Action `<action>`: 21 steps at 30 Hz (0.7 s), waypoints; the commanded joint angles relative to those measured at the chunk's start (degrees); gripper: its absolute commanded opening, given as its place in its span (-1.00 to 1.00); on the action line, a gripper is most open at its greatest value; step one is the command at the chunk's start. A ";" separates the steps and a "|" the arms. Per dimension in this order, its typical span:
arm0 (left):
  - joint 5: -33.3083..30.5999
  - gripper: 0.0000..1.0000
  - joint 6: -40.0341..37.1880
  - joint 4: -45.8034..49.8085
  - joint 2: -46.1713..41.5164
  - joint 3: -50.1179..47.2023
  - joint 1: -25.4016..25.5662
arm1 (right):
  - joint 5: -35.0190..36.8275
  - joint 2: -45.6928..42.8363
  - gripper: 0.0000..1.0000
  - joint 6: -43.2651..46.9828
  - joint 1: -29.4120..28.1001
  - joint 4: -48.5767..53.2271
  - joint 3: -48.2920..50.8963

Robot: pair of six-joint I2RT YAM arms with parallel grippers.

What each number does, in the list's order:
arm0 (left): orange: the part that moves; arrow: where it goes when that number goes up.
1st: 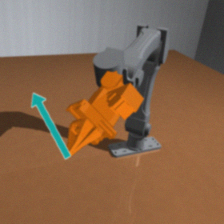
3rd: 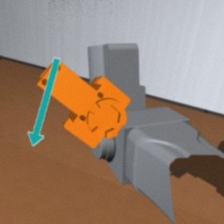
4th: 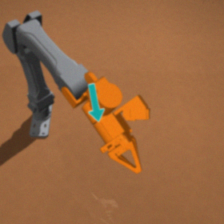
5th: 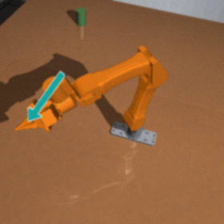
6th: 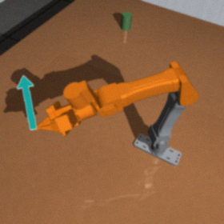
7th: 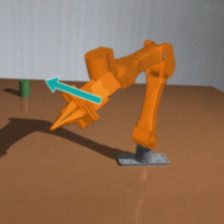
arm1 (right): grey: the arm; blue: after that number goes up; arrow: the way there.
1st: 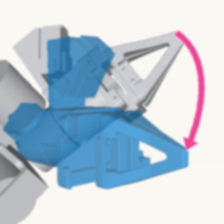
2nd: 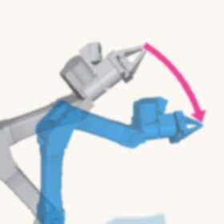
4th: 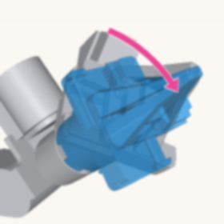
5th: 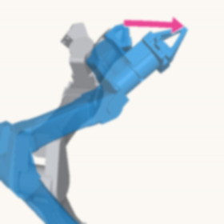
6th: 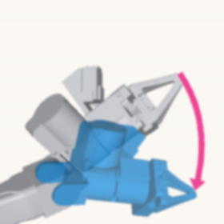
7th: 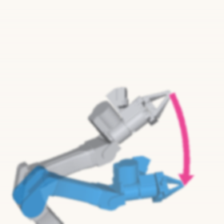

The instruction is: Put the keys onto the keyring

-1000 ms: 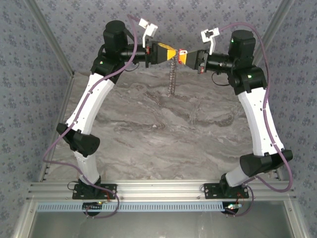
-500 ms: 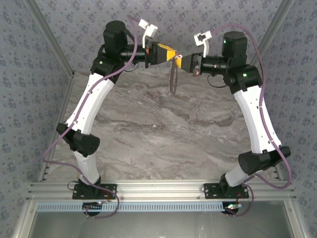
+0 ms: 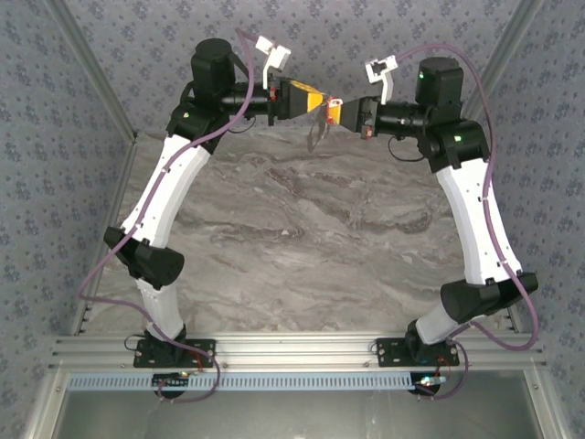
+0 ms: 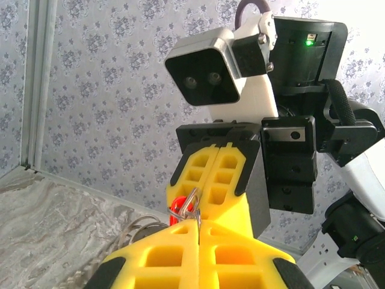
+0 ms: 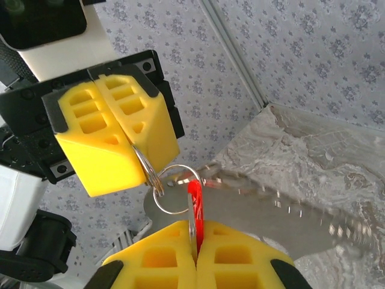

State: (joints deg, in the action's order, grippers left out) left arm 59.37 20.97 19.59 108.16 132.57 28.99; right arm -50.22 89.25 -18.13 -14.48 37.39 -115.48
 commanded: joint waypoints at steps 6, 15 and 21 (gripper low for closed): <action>1.65 -1.00 -1.11 -0.79 -2.60 1.01 0.10 | -0.23 -0.77 -1.00 -2.41 -0.72 -1.70 -4.82; 1.36 -1.00 -1.41 -0.24 -2.77 0.96 0.27 | -0.55 1.38 -1.00 -4.03 -3.35 -2.67 -7.23; -2.93 -0.84 -2.77 0.77 -4.66 -1.34 0.02 | 1.42 0.69 -1.00 -4.27 -1.57 -2.67 -4.00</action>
State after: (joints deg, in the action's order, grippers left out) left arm 58.61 19.64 20.03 106.89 132.09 28.95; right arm -49.58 90.32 -21.45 -16.71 35.79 -120.46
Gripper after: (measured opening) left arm 0.059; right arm 0.066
